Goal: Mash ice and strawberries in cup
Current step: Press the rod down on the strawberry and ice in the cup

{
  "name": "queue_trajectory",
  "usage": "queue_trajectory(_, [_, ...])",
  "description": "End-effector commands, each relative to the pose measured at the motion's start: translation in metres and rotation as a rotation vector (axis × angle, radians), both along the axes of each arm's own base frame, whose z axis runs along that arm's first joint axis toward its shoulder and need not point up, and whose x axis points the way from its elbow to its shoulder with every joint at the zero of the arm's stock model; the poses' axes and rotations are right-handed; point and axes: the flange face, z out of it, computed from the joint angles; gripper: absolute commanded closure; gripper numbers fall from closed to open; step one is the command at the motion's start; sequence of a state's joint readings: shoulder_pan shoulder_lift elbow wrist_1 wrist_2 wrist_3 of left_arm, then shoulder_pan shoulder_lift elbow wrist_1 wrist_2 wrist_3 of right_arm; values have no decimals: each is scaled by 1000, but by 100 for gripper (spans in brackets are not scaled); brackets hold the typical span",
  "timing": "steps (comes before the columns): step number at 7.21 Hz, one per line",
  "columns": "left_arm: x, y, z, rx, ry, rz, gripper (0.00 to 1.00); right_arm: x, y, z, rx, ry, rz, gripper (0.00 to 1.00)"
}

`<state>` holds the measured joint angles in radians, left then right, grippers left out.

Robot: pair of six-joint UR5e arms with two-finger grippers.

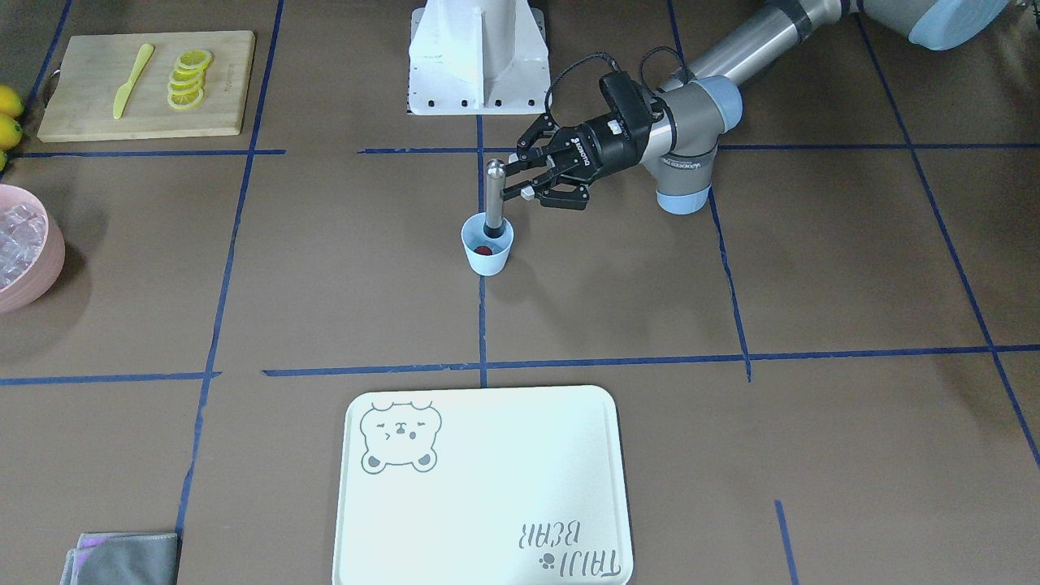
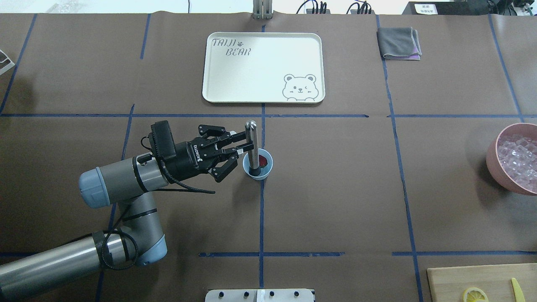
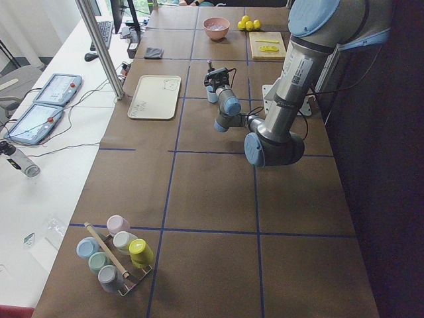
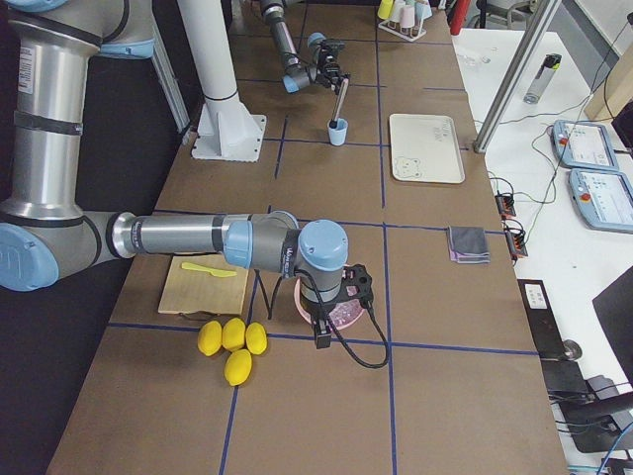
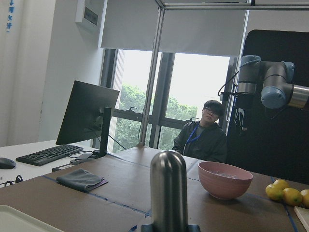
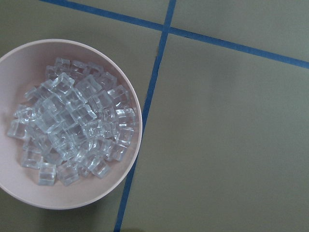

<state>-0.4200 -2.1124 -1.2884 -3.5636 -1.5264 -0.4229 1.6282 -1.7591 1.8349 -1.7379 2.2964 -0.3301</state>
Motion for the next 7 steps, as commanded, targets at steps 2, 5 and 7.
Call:
queue_trajectory(2, [10,13,0,7,-9,14,100,0,2,2,-4,0,0,1])
queue_trajectory(5, [-15,12,-39,16,38,8,100,0,3,3,-7,0,1,1])
queue_trajectory(7, [-41,-13,-57,-6,26,-30,100,0,2,1,-5,0,1,1])
